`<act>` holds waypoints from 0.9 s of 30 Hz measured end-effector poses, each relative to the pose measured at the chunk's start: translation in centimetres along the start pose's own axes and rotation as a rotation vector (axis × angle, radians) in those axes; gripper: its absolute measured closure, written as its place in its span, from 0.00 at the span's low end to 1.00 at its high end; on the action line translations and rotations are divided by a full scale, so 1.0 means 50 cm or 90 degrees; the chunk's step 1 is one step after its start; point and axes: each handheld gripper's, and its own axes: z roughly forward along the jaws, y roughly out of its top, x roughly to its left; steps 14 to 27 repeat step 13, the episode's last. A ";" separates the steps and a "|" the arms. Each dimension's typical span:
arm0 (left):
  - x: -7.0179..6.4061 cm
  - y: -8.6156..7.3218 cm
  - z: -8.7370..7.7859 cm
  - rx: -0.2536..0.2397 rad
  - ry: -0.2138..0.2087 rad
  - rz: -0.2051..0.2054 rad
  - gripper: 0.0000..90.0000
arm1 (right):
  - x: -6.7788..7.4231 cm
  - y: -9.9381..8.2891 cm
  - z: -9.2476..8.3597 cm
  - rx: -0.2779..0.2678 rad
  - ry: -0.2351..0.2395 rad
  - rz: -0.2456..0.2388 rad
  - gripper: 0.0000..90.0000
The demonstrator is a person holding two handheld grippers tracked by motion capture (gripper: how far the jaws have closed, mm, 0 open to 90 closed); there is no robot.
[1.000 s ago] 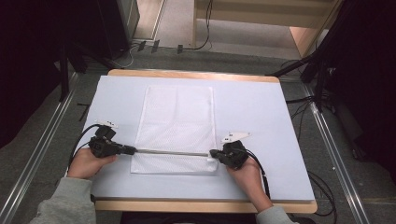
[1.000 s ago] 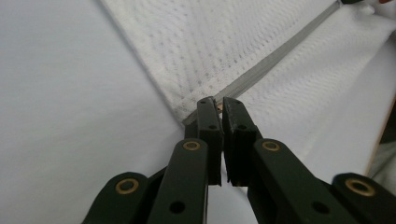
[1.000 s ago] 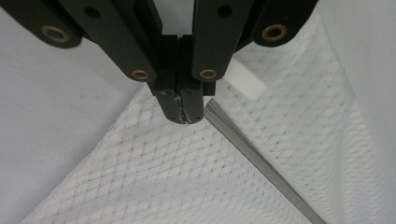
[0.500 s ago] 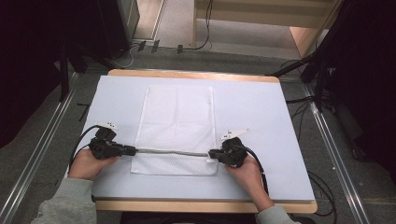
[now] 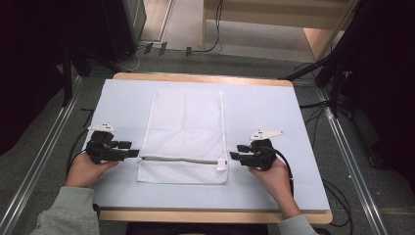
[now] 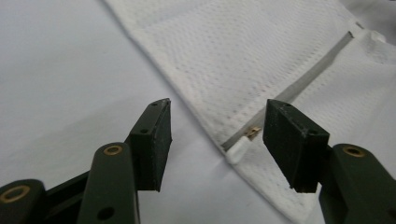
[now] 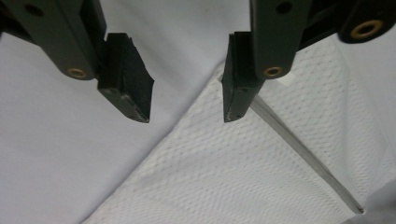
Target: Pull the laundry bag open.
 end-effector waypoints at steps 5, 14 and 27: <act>0.023 -0.005 -0.006 -0.005 0.029 -0.033 0.43 | -0.026 -0.007 -0.013 0.000 -0.020 0.007 0.49; 0.039 -0.006 -0.006 -0.009 0.040 -0.061 0.41 | -0.049 -0.014 -0.012 0.001 -0.039 0.032 0.41; 0.039 -0.006 -0.006 -0.009 0.040 -0.061 0.41 | -0.049 -0.014 -0.012 0.001 -0.039 0.032 0.41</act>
